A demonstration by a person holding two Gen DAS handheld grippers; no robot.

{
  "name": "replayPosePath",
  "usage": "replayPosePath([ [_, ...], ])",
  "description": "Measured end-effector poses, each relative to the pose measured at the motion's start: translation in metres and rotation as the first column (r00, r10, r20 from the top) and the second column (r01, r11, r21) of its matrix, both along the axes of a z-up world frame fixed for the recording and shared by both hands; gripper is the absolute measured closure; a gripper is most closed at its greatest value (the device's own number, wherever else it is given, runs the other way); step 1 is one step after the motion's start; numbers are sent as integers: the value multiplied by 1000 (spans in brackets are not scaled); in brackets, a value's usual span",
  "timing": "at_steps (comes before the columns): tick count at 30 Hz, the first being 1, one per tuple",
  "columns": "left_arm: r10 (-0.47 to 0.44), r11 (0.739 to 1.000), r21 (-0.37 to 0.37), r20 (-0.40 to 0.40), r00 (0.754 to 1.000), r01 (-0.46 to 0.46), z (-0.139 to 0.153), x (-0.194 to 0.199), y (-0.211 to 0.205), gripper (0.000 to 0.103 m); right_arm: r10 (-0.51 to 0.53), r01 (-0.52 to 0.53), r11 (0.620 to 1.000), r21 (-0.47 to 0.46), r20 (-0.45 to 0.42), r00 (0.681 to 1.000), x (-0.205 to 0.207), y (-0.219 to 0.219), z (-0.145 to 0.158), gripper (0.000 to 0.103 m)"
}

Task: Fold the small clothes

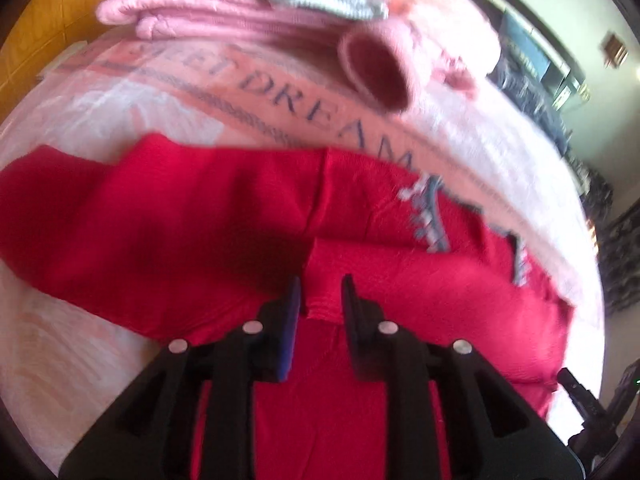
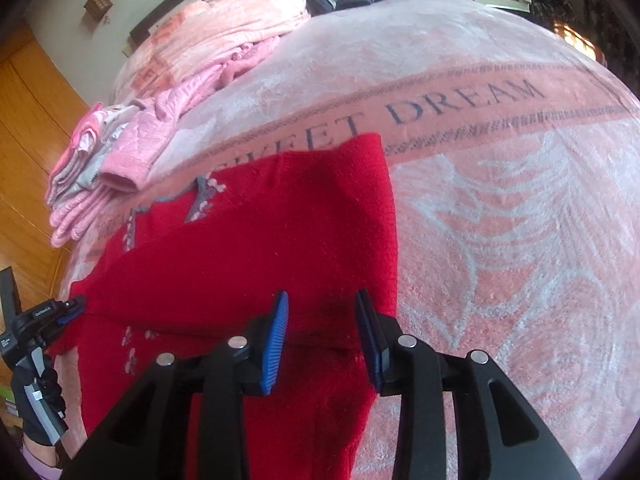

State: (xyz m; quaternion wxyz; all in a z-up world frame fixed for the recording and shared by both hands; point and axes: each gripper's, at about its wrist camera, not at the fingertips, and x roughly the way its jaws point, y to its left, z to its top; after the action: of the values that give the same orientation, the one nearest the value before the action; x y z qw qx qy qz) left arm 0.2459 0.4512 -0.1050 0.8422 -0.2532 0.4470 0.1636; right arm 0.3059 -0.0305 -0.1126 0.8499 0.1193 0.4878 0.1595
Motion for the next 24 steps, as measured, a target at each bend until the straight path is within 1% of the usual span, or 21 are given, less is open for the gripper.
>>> replayPosePath([
  [1, 1, 1000, -10, 44, 999, -1, 14, -5, -1, 79, 1, -1, 1000, -4, 20, 1000, -1, 2, 9, 65],
  [2, -7, 1000, -19, 61, 998, 8, 20, -5, -3, 77, 5, -5, 1000, 1, 31, 1000, -2, 4, 15, 60],
  [3, -32, 999, -29, 70, 997, 34, 26, -2, -9, 76, 13, -13, 1000, 16, 36, 999, -3, 7, 19, 59],
  [5, -107, 993, -44, 55, 993, 109, 27, 15, -27, 74, 30, -31, 999, 36, 29, 999, -3, 15, 19, 59],
  [7, -140, 989, -49, 20, 990, 141, 17, 31, -40, 74, 43, -44, 999, 12, 11, 999, -1, 24, 12, 59],
  [8, -143, 988, -54, 1, 990, 143, 10, 38, -43, 74, 45, -45, 999, 4, -3, 999, -1, 27, 7, 59],
  [10, -133, 989, -70, -36, 991, 130, -5, 48, -43, 74, 48, -49, 999, -9, -34, 998, 2, 30, -6, 59],
  [11, -124, 990, -82, -67, 990, 119, -16, 53, -40, 74, 47, -48, 999, -22, -50, 998, 3, 31, -12, 60],
  [13, -130, 988, -103, -108, 986, 119, -34, 55, -36, 75, 45, -47, 999, -26, -68, 997, 5, 32, -22, 60],
  [15, -139, 987, -91, -98, 985, 130, -41, 55, -35, 78, 47, -49, 998, -30, -67, 997, 6, 32, -23, 59],
  [17, -150, 987, -66, -101, 984, 144, -41, 56, -38, 78, 54, -56, 998, -38, -62, 997, 5, 34, -24, 58],
  [20, -152, 988, -48, -108, 982, 148, -41, 58, -41, 78, 57, -59, 997, -47, -52, 997, 3, 36, -24, 56],
  [24, -150, 987, -71, -102, 983, 144, -40, 59, -37, 78, 63, -65, 997, -44, -46, 997, 2, 38, -24, 52],
])
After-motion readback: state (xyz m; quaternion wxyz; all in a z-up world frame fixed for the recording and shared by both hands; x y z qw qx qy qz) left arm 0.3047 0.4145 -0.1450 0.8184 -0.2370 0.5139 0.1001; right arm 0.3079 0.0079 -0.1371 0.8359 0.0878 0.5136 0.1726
